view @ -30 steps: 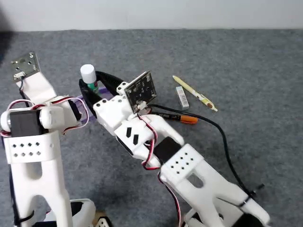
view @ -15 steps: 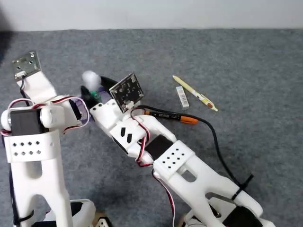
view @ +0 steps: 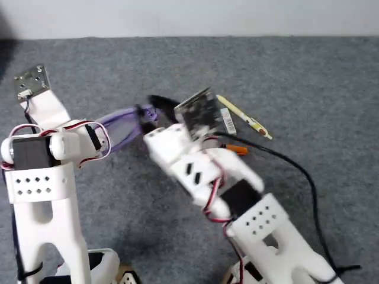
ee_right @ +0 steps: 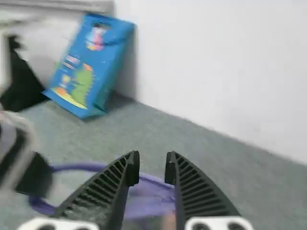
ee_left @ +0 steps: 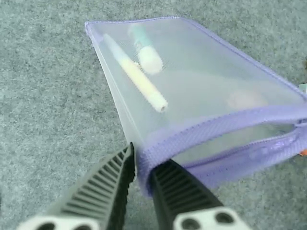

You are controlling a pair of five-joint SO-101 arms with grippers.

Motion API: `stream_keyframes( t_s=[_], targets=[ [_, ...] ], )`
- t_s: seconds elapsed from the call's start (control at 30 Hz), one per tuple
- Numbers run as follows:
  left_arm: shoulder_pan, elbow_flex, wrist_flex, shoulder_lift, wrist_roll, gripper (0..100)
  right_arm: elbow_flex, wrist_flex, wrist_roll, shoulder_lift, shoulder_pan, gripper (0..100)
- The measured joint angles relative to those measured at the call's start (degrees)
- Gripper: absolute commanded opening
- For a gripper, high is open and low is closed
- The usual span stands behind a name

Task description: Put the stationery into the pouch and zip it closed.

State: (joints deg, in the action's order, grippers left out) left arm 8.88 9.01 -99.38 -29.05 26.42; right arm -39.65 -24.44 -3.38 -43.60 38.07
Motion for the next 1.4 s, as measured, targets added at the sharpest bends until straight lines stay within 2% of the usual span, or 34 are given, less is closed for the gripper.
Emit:
stream_keyframes(
  t_s=[0.27, 0.47, 0.57, 0.7, 1.1, 1.4],
  targets=[
    [0.00, 0.00, 0.00, 0.00, 0.00, 1, 0.00, -22.86, 0.18, -0.26, -14.15, 6.1],
    [0.00, 0.00, 0.00, 0.00, 0.00, 1, 0.09, -31.65, 0.26, 8.44, -19.25, 17.6],
    [0.00, 0.00, 0.00, 0.00, 0.00, 1, 3.25, -34.29, 2.02, 16.00, -19.34, 21.7],
    [0.00, 0.00, 0.00, 0.00, 0.00, 1, 12.04, -37.27, 7.74, 28.04, -19.52, 21.6],
    [0.00, 0.00, 0.00, 0.00, 0.00, 1, 45.10, -45.98, 17.67, 64.09, -18.20, 21.6],
    [0.00, 0.00, 0.00, 0.00, 0.00, 1, 56.44, -47.65, 19.96, 77.19, -13.45, 21.6]
  ],
)
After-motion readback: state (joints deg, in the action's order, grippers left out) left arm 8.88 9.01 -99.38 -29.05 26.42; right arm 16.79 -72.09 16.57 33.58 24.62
